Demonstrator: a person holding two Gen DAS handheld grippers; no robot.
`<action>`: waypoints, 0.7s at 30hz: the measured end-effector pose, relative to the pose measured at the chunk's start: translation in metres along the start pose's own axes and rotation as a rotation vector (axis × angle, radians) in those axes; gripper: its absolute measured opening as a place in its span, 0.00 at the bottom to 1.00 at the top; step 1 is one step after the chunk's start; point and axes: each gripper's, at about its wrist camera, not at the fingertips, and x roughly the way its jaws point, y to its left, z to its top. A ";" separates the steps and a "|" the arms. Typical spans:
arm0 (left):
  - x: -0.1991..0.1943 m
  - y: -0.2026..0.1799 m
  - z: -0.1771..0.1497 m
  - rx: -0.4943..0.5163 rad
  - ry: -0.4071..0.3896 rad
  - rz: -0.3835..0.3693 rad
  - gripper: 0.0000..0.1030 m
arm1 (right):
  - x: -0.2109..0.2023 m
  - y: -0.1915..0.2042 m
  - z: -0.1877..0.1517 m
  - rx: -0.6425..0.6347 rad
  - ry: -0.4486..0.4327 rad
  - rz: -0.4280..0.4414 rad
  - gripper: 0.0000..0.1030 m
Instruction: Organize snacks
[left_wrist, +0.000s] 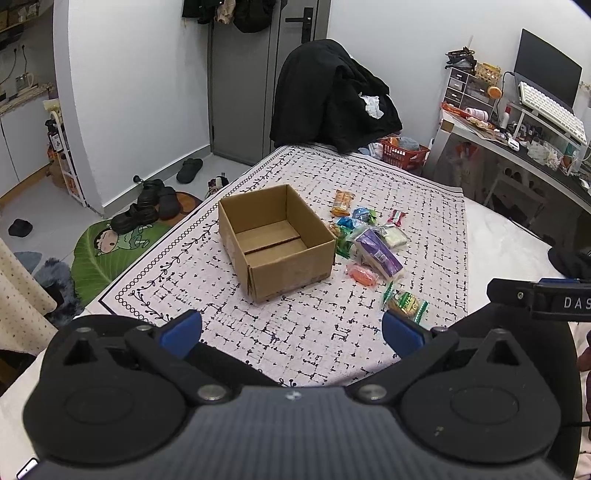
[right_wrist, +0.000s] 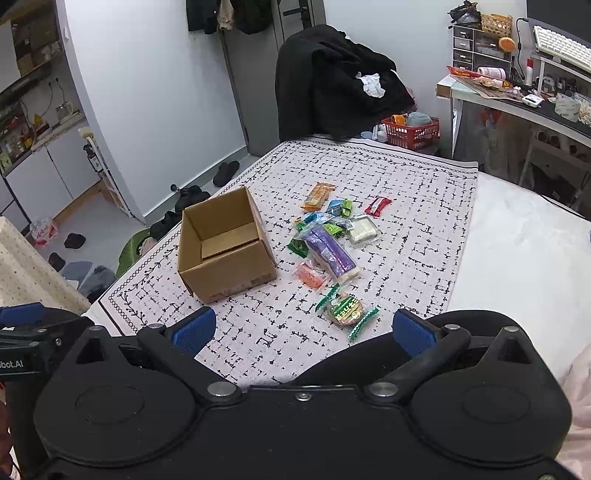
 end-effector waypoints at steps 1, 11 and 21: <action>0.001 -0.001 0.000 -0.002 0.001 0.002 1.00 | 0.001 -0.001 0.001 -0.001 0.003 0.003 1.00; 0.012 -0.017 0.006 -0.002 -0.002 -0.013 1.00 | 0.014 -0.015 0.006 0.002 0.017 0.030 1.00; 0.034 -0.028 0.014 -0.024 -0.004 -0.023 1.00 | 0.036 -0.040 0.010 0.056 0.029 0.059 1.00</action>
